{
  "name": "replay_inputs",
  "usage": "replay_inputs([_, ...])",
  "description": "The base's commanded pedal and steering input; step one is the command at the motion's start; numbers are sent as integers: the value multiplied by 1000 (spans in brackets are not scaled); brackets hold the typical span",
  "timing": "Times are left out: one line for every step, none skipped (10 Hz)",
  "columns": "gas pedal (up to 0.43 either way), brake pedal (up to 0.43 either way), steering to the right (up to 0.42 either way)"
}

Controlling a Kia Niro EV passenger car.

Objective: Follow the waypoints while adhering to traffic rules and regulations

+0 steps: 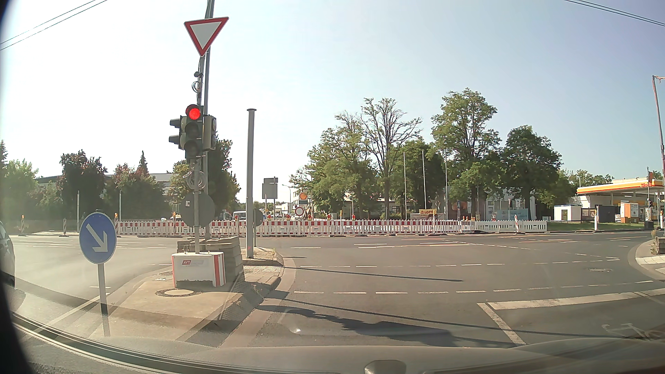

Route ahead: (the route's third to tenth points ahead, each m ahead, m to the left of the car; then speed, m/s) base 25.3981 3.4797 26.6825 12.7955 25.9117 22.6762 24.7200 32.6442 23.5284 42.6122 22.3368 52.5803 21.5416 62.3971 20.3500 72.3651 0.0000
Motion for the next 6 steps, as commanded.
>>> replay_inputs([0,384,6])
replay_inputs([0,384,5])
replay_inputs([0,384,6])
replay_inputs([0,384,6])
replay_inputs([0,390,6])
replay_inputs([0,384,6])
